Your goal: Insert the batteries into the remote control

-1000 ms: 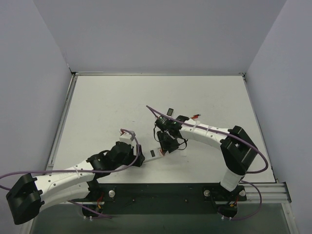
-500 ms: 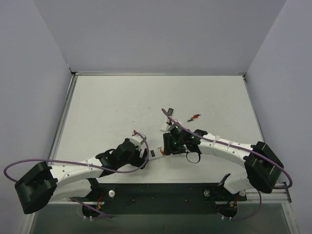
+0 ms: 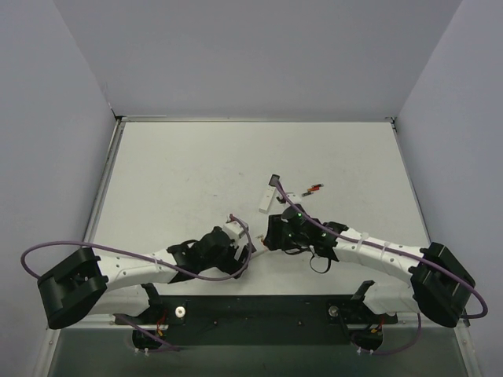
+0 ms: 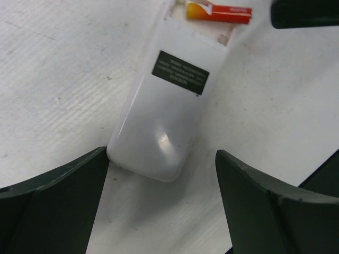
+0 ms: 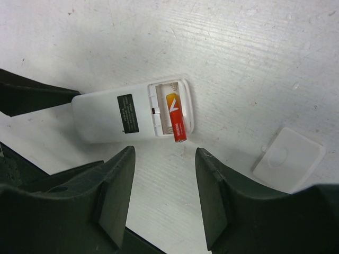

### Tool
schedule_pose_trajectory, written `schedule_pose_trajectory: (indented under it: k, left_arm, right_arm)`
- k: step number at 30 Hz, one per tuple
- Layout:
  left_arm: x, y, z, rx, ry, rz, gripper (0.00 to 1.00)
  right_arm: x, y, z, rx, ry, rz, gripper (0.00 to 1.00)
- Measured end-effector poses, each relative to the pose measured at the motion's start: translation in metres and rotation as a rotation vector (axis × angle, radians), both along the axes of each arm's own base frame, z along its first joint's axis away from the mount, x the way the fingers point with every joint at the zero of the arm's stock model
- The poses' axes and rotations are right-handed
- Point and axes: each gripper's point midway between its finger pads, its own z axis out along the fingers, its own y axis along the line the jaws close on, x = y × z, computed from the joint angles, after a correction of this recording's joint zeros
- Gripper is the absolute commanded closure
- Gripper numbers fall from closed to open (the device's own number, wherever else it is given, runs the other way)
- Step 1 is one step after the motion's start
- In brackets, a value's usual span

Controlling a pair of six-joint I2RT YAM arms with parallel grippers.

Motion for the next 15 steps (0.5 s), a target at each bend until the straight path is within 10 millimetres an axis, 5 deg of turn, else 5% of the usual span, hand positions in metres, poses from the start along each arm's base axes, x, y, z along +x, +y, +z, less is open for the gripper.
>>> schedule_pose_trajectory:
  k: [6, 15]
  left_arm:
    - [-0.022, -0.014, 0.002, -0.005, 0.019, -0.060, 0.08]
    - [-0.012, -0.007, 0.006, 0.013, -0.028, 0.003, 0.08]
  right_arm:
    - [-0.004, -0.005, -0.011, -0.009, 0.006, -0.002, 0.58]
    - [0.009, -0.019, -0.010, 0.025, 0.000, -0.046, 0.61]
